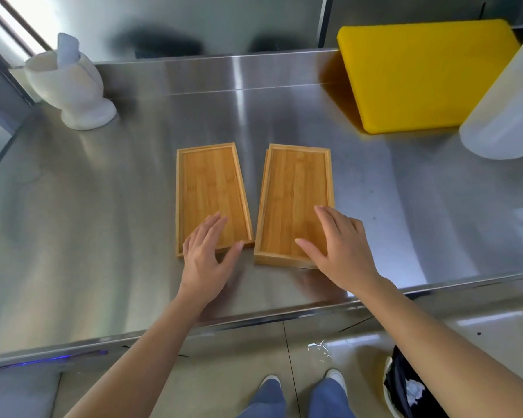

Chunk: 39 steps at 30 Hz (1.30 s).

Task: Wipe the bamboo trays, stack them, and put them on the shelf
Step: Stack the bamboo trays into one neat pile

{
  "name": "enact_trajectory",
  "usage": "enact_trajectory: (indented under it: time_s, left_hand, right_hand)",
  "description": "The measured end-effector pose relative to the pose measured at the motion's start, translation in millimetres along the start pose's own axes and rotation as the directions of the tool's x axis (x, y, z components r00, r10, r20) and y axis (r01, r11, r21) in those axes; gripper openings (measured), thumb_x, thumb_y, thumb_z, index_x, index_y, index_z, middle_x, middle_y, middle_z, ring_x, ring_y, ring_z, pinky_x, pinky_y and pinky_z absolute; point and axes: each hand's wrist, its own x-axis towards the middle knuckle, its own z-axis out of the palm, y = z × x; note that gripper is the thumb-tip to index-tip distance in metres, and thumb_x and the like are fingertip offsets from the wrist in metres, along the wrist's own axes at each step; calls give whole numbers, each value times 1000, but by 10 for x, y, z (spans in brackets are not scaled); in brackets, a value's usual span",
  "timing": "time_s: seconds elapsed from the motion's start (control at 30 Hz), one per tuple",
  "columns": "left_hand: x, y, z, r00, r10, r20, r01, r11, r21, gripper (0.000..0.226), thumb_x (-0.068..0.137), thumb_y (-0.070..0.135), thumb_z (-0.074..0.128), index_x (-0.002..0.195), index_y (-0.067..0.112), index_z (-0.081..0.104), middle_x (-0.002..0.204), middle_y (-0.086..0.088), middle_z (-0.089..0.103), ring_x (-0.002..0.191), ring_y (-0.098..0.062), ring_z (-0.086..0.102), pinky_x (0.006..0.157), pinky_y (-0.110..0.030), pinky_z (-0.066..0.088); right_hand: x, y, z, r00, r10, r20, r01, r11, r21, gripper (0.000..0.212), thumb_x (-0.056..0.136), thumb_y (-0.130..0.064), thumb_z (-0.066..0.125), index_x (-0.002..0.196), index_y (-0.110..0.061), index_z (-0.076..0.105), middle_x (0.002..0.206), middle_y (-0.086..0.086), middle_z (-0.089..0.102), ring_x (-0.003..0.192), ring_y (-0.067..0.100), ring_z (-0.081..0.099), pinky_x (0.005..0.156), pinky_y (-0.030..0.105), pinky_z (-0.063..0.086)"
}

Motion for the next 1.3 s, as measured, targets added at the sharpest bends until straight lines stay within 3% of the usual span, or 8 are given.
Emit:
enact_trajectory:
  time_s: [0.13, 0.3, 0.57, 0.73, 0.87, 1.03, 1.17, 1.3]
  left_hand:
    - [234, -90, -171, 941, -316, -122, 326, 942, 75, 56, 91, 37, 49, 136, 9, 34, 145, -16, 35, 133, -33, 29, 107, -48, 24]
    - [397, -272, -295, 860, -508, -51, 497, 808, 317, 43, 92, 37, 44, 117, 2, 45, 124, -22, 51, 114, -40, 47, 90, -44, 37]
    - [433, -450, -385, 873, -488, -1, 413, 737, 536, 17, 95, 15, 32, 100, 4, 44, 103, -24, 64, 95, -44, 60, 64, -39, 36]
    - [417, -400, -341, 870, -493, -1, 399, 702, 590, 15, 90, 3, 32, 100, 4, 42, 103, -19, 66, 94, -38, 63, 63, -34, 37]
    - [406, -358, -392, 837, -545, -44, 496, 722, 483, 13, 88, -3, 32, 96, 4, 40, 101, -22, 64, 92, -40, 61, 64, -35, 37]
    - [439, -355, -570, 786, -614, -66, 616, 773, 149, 8, 95, 8, 30, 88, 6, 32, 95, -23, 55, 82, -36, 50, 66, -38, 34]
    - [435, -269, -644, 759, -648, -67, 648, 761, -22, 15, 91, 6, 30, 77, 10, 33, 80, -5, 46, 73, -27, 46, 61, -36, 37]
    - [420, -25, -614, 837, -537, -104, 525, 842, -124, 19, 95, 14, 28, 76, 10, 30, 71, 1, 44, 58, -16, 40, 53, -34, 33]
  right_hand:
    - [365, -392, 33, 993, -108, 53, 104, 992, 75, 64, 86, -54, 40, 134, -13, 34, 139, 6, 44, 128, 22, 36, 105, 38, 21]
    - [722, -770, 313, 952, -150, 265, 153, 988, 7, 59, 87, -53, 38, 132, -14, 34, 141, 6, 41, 134, 21, 27, 104, 43, 18]
    - [810, -927, 609, 913, -36, 406, 117, 977, -178, 53, 90, -49, 34, 124, -8, 39, 118, 13, 61, 132, 26, 32, 104, 51, 12]
    - [794, -1114, 638, 940, 54, 336, -43, 998, -39, 43, 87, -42, 40, 116, -10, 41, 69, 2, 61, 90, 29, 58, 105, 49, 14]
    - [773, -1204, 610, 955, 129, 269, -171, 975, 140, 43, 86, -36, 44, 121, -11, 40, 63, -2, 59, 84, 24, 59, 107, 44, 14]
    - [798, -1274, 497, 964, 178, 198, -251, 858, 448, 42, 89, -26, 49, 126, -10, 40, 120, 9, 58, 102, 24, 56, 82, 29, 41]
    - [906, -1237, 399, 957, 229, 179, -291, 791, 539, 32, 90, -22, 49, 119, -10, 44, 120, 10, 55, 94, 27, 60, 76, 45, 56]
    - [978, -1107, 259, 959, 275, 72, -275, 831, 484, 40, 93, -24, 43, 129, -5, 41, 129, 13, 51, 117, 27, 49, 98, 38, 42]
